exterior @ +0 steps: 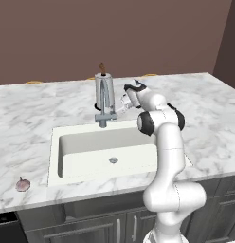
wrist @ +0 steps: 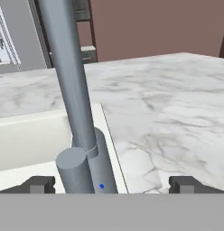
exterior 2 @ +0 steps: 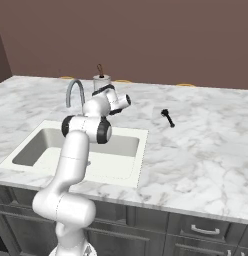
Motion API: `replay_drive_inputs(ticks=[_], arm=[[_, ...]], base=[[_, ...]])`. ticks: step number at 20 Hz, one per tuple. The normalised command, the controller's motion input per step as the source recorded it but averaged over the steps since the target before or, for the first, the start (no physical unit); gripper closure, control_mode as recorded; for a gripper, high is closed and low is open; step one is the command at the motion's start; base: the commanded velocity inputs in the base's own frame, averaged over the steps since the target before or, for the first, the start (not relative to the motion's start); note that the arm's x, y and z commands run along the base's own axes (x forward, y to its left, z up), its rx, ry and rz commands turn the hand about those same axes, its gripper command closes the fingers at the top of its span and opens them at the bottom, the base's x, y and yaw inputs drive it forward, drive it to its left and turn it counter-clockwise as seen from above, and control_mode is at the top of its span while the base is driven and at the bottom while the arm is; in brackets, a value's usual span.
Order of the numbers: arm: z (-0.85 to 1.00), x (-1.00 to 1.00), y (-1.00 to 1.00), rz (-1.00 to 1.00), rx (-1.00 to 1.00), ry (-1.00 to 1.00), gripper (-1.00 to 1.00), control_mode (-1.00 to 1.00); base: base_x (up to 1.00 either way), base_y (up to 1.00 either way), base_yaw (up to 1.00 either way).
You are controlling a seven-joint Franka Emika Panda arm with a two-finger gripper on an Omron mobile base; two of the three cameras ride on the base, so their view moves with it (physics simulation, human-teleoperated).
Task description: Turn on the sink faucet. Then move the garlic from the counter to the sink. Turn off the sink. Move the vegetable from the sink to the pot next to the stove. Finally move the pot to the rear left burner.
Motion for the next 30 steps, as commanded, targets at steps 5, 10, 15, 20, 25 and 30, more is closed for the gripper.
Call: replay_drive_inputs(ticks=[5,10,15,20,25,30], arm=[[-0.01,0.02,0.25,0.00,0.00,0.00,1.00,-1.00],[0.00,-0.05,0.13,-0.08,0.01,-0.05,1.00,-1.00],[0.00,-0.25,0.23,-0.30,0.00,-0.06,1.00,-1.00],[0.00,-0.02,0.30,-0.40,0.00,-0.02,1.00,-1.00],[0.00,0.00,0.19,-0.43,0.00,0.00,1.00,-1.00],[0.00,0.00,0.03,-0.37,0.00,0.03,1.00,-1.00]], base=[[0.00,0.00,0.00],[0.00,0.00,0.00],[0.00,0.00,0.00],[0.00,0.00,0.00],[0.00,0.00,0.00],[0.00,0.00,0.00]])
